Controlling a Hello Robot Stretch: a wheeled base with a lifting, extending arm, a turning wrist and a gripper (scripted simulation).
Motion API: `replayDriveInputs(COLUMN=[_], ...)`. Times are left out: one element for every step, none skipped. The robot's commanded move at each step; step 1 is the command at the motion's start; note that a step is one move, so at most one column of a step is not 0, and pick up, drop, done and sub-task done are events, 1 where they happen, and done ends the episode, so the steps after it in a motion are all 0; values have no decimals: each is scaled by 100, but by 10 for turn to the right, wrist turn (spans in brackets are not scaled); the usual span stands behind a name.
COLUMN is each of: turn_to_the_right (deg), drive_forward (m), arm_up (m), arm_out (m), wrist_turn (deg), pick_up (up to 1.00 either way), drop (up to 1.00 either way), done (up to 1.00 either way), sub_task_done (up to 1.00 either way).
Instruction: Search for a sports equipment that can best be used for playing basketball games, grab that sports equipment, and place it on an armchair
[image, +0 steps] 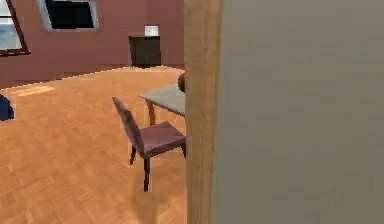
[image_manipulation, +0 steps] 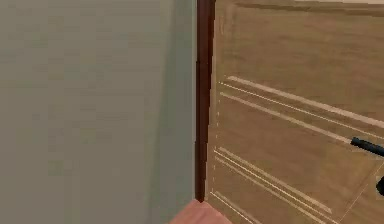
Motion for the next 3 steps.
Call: replayDriveInputs(turn_to_the_right=[-210, 0, 420], drive_forward=[0, 80, 0], arm_up=[0, 0, 0], arm_out=[0, 0, 0], wrist_turn=[0, 0, 0], pick_up=[0, 0, 0], drop=[0, 0, 0], done=[0, 0, 0], sub_task_done=[0, 0, 0])
